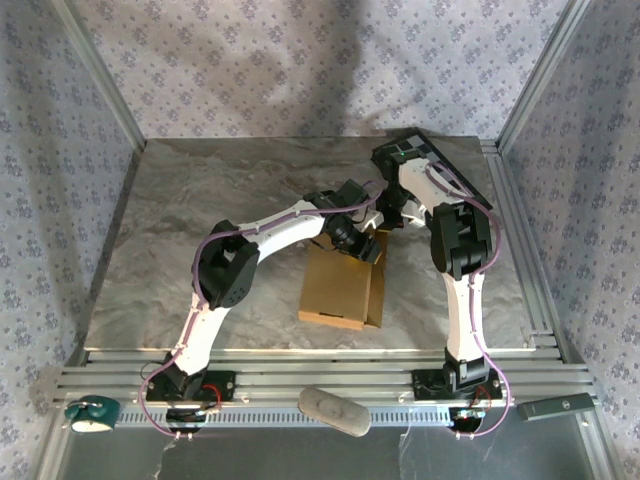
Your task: Fold the paper box
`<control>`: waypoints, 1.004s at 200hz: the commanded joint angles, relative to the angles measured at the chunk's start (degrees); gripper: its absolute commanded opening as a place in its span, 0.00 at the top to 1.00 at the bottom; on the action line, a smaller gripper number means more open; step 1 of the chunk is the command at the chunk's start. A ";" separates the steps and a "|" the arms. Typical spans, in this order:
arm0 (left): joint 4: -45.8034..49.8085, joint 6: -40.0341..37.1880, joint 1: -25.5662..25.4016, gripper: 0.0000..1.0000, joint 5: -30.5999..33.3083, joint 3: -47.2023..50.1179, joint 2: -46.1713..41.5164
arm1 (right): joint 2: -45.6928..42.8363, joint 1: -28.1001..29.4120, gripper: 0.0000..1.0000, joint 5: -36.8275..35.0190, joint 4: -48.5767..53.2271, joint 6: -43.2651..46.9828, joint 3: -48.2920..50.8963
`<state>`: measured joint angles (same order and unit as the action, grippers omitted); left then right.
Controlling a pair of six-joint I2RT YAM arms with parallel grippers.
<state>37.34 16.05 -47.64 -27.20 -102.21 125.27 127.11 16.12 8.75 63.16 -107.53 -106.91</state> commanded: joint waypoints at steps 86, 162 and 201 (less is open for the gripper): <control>4.30 -1.80 2.02 0.58 3.02 0.88 2.95 | -16.09 -10.00 0.54 9.32 -18.54 52.35 14.81; 5.79 -2.65 2.26 0.58 3.12 -0.34 3.66 | -20.40 -9.74 0.37 24.91 -36.51 63.07 37.59; 5.87 -2.94 2.90 0.58 2.29 -0.33 3.48 | -17.94 -8.33 0.50 24.47 -37.73 62.94 40.13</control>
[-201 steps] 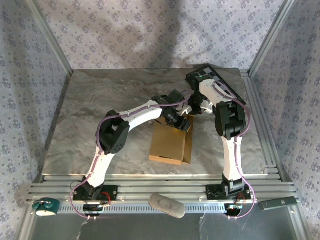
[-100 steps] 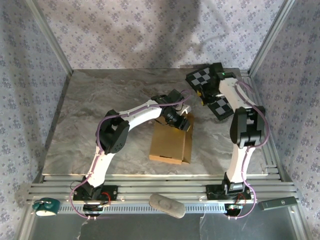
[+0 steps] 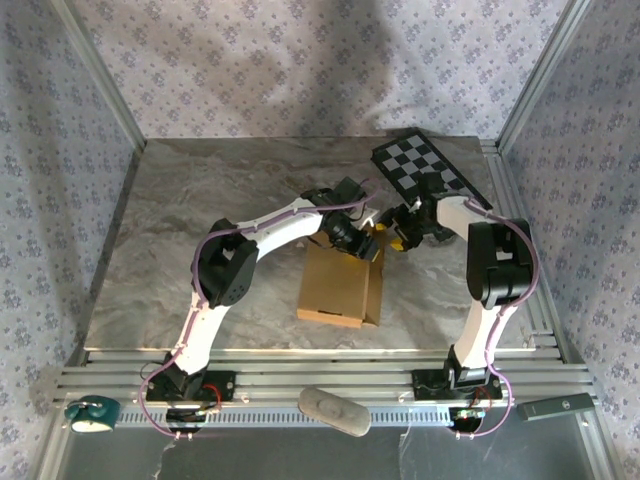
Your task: Fold the paper box
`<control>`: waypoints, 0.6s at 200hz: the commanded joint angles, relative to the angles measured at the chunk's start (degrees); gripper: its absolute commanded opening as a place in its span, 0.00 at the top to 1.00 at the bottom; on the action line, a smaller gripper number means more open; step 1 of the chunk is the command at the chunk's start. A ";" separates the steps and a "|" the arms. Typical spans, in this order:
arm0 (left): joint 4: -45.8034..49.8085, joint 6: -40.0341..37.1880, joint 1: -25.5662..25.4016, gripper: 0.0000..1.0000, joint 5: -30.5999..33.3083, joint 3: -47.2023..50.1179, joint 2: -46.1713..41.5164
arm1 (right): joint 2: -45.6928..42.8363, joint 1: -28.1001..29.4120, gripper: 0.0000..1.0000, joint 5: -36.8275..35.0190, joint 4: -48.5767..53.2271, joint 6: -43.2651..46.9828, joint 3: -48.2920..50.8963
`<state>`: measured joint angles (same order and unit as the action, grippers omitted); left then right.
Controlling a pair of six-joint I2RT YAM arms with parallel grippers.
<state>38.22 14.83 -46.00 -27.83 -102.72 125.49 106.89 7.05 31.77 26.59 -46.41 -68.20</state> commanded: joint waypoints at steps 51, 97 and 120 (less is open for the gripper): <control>4.86 -1.15 1.61 0.57 2.54 0.15 2.94 | 0.25 1.37 0.50 1.45 -5.26 1.46 3.59; 4.71 2.97 3.29 0.52 1.89 -2.60 2.00 | -6.50 -0.09 0.52 -0.18 -1.97 0.50 5.98; 5.08 7.08 4.60 0.43 3.83 -6.25 -0.33 | -10.47 -0.28 0.54 -1.33 -0.08 -1.06 9.30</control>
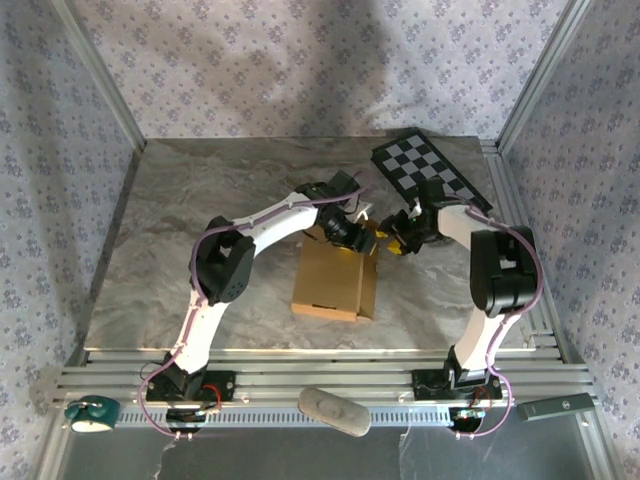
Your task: Fold the paper box
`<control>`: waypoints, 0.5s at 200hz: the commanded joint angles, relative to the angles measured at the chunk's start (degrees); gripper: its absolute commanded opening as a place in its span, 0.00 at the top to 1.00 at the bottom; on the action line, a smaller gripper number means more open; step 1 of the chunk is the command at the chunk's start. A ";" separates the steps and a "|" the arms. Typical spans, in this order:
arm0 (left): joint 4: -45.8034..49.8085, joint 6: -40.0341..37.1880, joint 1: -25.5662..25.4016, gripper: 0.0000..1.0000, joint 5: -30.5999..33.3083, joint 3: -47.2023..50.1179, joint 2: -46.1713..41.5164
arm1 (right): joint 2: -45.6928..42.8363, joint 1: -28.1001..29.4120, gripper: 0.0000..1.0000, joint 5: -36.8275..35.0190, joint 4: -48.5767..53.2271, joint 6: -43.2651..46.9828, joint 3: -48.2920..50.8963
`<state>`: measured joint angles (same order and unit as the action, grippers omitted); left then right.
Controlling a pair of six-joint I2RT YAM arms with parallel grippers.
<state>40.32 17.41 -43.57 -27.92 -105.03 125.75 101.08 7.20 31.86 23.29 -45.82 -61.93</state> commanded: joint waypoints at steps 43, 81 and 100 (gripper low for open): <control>5.00 9.40 4.85 0.40 6.18 -5.68 -6.42 | -7.70 0.39 0.52 2.82 -3.38 -5.08 11.48; 9.60 10.53 11.39 0.45 8.26 1.71 -11.67 | -8.09 1.88 0.51 5.31 -6.65 -5.68 13.66; 10.12 10.39 15.05 0.47 9.60 8.12 -14.84 | -7.91 2.07 0.50 5.83 -6.05 -5.58 14.18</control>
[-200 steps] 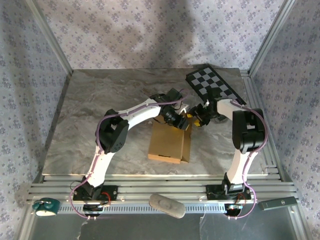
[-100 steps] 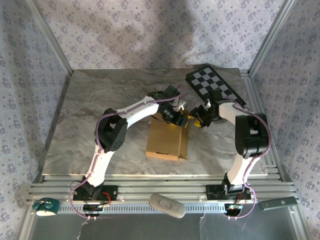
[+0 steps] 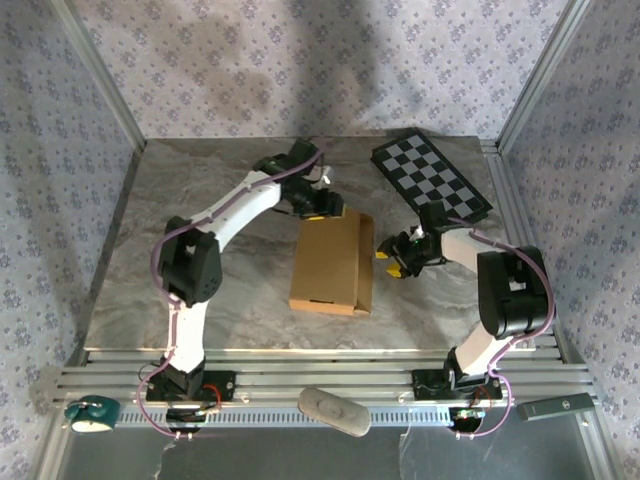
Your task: Fold the paper box
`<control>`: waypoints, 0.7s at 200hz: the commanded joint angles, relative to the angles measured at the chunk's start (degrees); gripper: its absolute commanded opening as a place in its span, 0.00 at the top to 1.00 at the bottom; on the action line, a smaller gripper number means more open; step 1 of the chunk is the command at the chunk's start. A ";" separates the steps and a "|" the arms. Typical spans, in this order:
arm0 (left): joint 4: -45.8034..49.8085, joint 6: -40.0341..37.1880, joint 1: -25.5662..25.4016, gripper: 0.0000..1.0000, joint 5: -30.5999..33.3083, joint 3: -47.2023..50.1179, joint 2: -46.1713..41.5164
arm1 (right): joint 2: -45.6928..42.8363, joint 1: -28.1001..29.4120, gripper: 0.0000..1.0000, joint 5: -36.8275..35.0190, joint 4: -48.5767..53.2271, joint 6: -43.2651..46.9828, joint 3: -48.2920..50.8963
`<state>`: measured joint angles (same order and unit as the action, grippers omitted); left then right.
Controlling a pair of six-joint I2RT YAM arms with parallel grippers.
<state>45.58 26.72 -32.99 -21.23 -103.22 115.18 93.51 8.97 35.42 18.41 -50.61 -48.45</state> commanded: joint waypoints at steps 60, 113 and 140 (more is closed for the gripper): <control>-1.06 0.79 6.91 0.43 -3.12 17.68 -7.99 | 1.11 0.26 0.43 4.03 -2.35 0.71 2.57; -1.07 1.05 6.12 0.44 -2.35 19.01 -5.43 | 2.00 -0.10 0.43 4.48 -2.29 0.98 1.60; -2.96 1.39 6.20 0.50 -3.41 20.10 -3.85 | 1.92 -0.23 0.43 4.48 -2.37 0.97 1.81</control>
<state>44.31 27.68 -27.05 -22.74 -84.14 110.00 94.72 9.15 38.65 16.01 -50.52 -46.26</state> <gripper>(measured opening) 0.520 0.567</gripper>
